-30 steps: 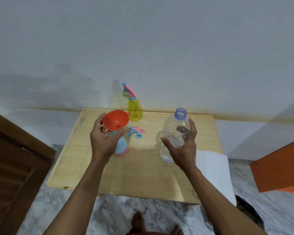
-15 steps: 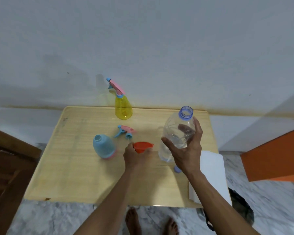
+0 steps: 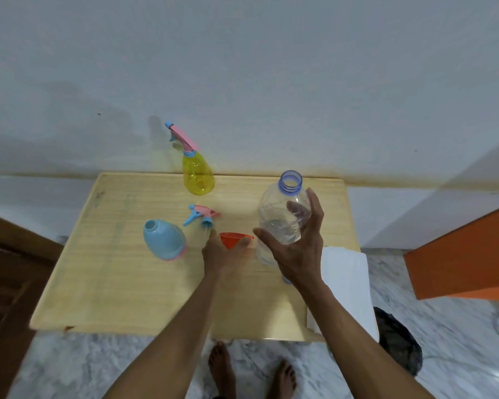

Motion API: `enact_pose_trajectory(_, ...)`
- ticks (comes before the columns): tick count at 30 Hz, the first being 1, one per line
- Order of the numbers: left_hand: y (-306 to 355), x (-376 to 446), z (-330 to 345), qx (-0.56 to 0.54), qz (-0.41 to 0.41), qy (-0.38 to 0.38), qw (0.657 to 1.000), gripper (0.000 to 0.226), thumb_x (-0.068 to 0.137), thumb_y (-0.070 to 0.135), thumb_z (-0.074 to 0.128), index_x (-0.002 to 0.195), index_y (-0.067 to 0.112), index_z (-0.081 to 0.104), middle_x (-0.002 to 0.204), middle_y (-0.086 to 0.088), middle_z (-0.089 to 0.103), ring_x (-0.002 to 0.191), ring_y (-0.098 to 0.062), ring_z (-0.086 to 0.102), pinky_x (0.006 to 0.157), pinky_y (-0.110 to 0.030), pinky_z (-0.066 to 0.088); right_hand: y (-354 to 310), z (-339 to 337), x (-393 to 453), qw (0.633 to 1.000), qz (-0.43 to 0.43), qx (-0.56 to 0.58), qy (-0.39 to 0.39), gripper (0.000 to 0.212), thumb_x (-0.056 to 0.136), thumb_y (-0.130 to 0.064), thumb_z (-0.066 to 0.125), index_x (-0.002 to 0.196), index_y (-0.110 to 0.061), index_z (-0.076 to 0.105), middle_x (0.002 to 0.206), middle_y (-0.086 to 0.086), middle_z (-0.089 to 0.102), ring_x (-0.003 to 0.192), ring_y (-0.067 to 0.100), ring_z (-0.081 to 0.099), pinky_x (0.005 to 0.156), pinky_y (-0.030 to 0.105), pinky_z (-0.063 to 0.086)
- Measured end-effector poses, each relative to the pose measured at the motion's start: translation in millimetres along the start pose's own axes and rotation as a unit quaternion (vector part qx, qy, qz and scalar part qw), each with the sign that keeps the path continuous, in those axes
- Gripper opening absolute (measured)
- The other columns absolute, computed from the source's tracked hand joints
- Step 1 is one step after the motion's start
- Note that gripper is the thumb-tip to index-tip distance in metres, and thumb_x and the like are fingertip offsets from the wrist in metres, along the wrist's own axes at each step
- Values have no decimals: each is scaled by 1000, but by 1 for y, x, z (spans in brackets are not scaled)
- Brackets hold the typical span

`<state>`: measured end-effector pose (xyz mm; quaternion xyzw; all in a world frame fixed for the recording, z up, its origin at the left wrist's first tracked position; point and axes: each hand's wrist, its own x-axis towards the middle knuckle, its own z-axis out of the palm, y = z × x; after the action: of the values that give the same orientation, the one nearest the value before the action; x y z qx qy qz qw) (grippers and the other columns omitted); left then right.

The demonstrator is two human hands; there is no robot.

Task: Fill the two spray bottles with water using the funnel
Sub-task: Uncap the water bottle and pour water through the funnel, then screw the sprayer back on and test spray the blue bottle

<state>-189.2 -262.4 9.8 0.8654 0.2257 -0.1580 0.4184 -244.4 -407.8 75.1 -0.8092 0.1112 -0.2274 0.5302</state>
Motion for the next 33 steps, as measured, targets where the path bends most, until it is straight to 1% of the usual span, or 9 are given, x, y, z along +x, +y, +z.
enact_pose_trajectory(5, -1, -29, -20, -21, 51, 44, 998, 92, 81, 61, 69, 150, 10, 36, 145, -11, 53, 131, -28, 53, 108, -39, 43, 0, -13, -12, 1000, -28, 13, 6, 122, 62, -40, 96, 156, -20, 20, 150, -30, 31, 139, 12, 45, 101, 10, 39)
enact_pose_trajectory(10, -27, -63, -61, -85, 107, 167, 977, 46, 83, 36, 79, 114, 6, 62, 97, 0, 66, 83, -11, 62, 67, -5, 38, -7, -16, -56, 987, -128, -26, 95, 66, 71, -20, 91, 118, -15, 45, 117, -1, 48, 106, 27, 55, 93, 32, 46)
enact_pose_trajectory(12, -46, -64, -79, -104, 93, 207, 968, 32, 82, 28, 79, 100, 8, 62, 85, -2, 66, 76, -18, 62, 65, -8, 43, -11, -4, -68, 985, -164, -14, 52, 47, 75, -14, 84, 108, -17, 51, 105, 1, 54, 94, 24, 56, 81, 39, 50)
enact_pose_trajectory(14, -64, -57, -93, -120, 85, 242, 959, 25, 81, 19, 78, 92, 10, 57, 79, -6, 66, 73, -24, 64, 68, -27, 47, -12, 15, -70, 987, -156, -11, -38, 34, 81, -12, 79, 105, -21, 56, 96, -3, 56, 85, 16, 55, 74, 41, 52)
enact_pose_trajectory(18, -86, -31, -107, -91, 69, 235, 965, 49, 74, 12, 81, 114, 12, 52, 102, -6, 57, 89, -22, 58, 83, -38, 49, -17, 64, -46, 981, -40, -87, -170, 26, 90, -27, 68, 115, -22, 61, 96, -5, 63, 86, 13, 60, 76, 42, 55)
enact_pose_trajectory(23, -103, 20, -115, -83, 89, 152, 981, 102, 66, 43, 89, 148, 18, 34, 144, -3, 42, 126, -20, 50, 99, -45, 50, -18, 128, 17, 950, 101, -195, -221, 37, 95, -37, 64, 128, -21, 62, 112, 3, 73, 105, 24, 66, 92, 42, 54)
enact_pose_trajectory(26, -108, 42, -121, -100, 131, 107, 981, 105, 63, 54, 84, 150, 25, 33, 150, 2, 42, 133, -17, 46, 104, -43, 48, -12, 163, 48, 914, 138, -283, -255, 39, 94, -41, 61, 126, -20, 64, 122, 7, 70, 115, 32, 63, 97, 42, 51)
enact_pose_trajectory(30, -115, 62, -123, -126, 193, 78, 970, 96, 64, 39, 92, 144, 18, 44, 142, 2, 53, 128, -12, 53, 102, -32, 49, 2, 201, 66, 859, 199, -363, -301, 48, 84, -54, 68, 112, -15, 65, 113, 10, 70, 105, 34, 65, 87, 40, 53)
enact_pose_trajectory(33, -116, 70, -124, -131, 206, 66, 967, 92, 63, 42, 90, 141, 18, 47, 137, 3, 56, 121, -7, 54, 95, -12, 46, 9, 216, 64, 851, 241, -367, -287, 59, 76, -56, 77, 112, -12, 62, 110, 12, 66, 103, 37, 66, 79, 37, 50)
